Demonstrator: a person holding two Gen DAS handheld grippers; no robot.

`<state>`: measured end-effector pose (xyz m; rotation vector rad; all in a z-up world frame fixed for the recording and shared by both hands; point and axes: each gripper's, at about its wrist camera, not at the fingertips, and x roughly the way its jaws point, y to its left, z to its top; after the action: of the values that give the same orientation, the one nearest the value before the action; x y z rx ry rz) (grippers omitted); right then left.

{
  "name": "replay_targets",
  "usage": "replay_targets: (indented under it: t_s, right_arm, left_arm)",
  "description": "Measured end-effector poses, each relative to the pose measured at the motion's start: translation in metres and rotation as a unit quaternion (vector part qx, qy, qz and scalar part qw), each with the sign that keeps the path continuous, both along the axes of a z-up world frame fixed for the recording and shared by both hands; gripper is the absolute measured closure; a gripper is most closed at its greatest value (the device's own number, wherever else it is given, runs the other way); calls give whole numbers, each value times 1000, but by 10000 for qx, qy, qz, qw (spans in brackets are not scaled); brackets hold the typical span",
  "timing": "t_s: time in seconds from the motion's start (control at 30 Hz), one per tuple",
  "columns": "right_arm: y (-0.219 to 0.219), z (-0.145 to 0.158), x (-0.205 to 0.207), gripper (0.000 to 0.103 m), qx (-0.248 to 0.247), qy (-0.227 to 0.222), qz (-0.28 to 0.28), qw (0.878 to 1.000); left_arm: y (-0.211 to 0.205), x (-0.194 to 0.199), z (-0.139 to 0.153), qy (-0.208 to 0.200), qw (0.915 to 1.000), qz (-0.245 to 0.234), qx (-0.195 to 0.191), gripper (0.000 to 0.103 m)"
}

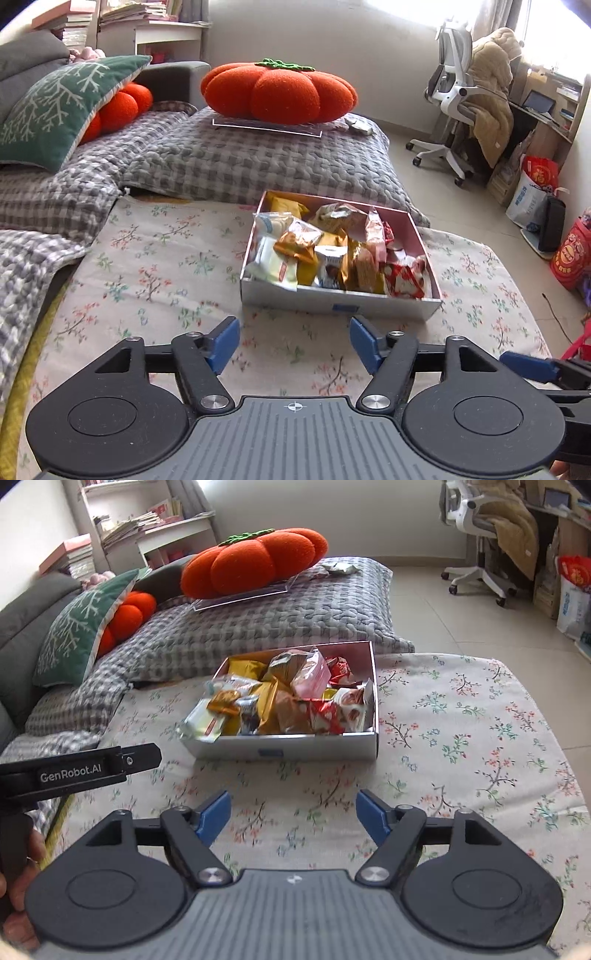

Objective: Organize snacks

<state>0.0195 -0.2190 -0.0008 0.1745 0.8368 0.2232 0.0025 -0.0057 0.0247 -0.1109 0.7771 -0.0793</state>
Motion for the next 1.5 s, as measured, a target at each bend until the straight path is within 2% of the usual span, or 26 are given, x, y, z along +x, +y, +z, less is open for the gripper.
replay_targets:
  t_s: [0.2,0.43,0.57,0.87,1.5]
  right_arm:
    - [5,2,-21,15,-127,-139,53,9998]
    - [10,-3,-28,2,-418,-179,93,9989]
    - [11,-6,-23,1,-449,-143,12,9989]
    - [8,-14,-19,0,-554,-82,-209,9982]
    - [4,-15,-17,0,-659,-31,-432,9969]
  left_arm:
    - [-2,-22,-2,-95,9998,22,186,18]
    - [-1,-32,-4,-235,9987,68,437,9]
    - [-2,-30,-7,-239,9975,133,649,6]
    - [2,-24,-14,-122,9971,208,717,1]
    - [1,-19,-19,99,9969,189,759,0]
